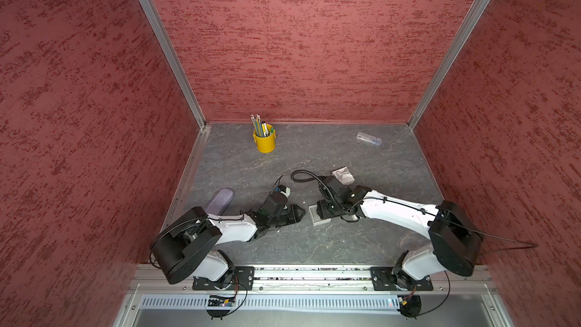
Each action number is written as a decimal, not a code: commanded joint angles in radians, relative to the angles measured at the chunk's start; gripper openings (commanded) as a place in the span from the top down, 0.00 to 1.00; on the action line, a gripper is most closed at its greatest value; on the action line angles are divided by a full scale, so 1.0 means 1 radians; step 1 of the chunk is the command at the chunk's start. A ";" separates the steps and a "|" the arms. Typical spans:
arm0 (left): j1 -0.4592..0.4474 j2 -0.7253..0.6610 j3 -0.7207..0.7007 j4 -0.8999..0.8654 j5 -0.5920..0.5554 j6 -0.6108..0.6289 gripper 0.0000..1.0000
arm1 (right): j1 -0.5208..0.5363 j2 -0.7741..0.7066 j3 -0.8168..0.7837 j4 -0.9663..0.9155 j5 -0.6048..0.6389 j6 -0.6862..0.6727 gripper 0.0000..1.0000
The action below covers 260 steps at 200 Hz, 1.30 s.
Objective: Take the necklace out of the lift-off lid jewelry box
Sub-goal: Take out the inner lining from the jewelry box.
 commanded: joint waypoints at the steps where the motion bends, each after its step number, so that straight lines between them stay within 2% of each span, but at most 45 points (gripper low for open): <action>1: -0.012 0.034 0.030 0.064 0.015 -0.035 0.57 | 0.017 0.032 0.038 -0.015 0.049 -0.006 0.42; 39: -0.019 0.087 0.037 0.109 0.024 -0.069 0.62 | 0.034 0.070 0.057 -0.007 0.057 -0.016 0.42; 65: -0.022 0.100 0.044 0.109 0.026 -0.072 0.63 | 0.046 0.076 0.081 -0.036 0.103 -0.013 0.42; 95: -0.022 0.094 0.044 0.105 0.017 -0.072 0.63 | 0.053 0.059 0.117 -0.095 0.156 -0.001 0.37; 116: -0.021 0.089 0.045 0.094 0.011 -0.069 0.64 | 0.064 0.040 0.140 -0.122 0.189 0.006 0.39; 150: -0.021 0.089 0.045 0.090 0.008 -0.070 0.65 | 0.083 0.042 0.150 -0.102 0.155 0.014 0.45; 180: -0.021 0.087 0.043 0.092 0.011 -0.072 0.66 | 0.083 0.085 0.130 -0.070 0.123 0.010 0.45; 260: -0.020 0.076 0.043 0.088 0.013 -0.064 0.67 | 0.083 0.164 0.109 -0.038 0.138 -0.010 0.42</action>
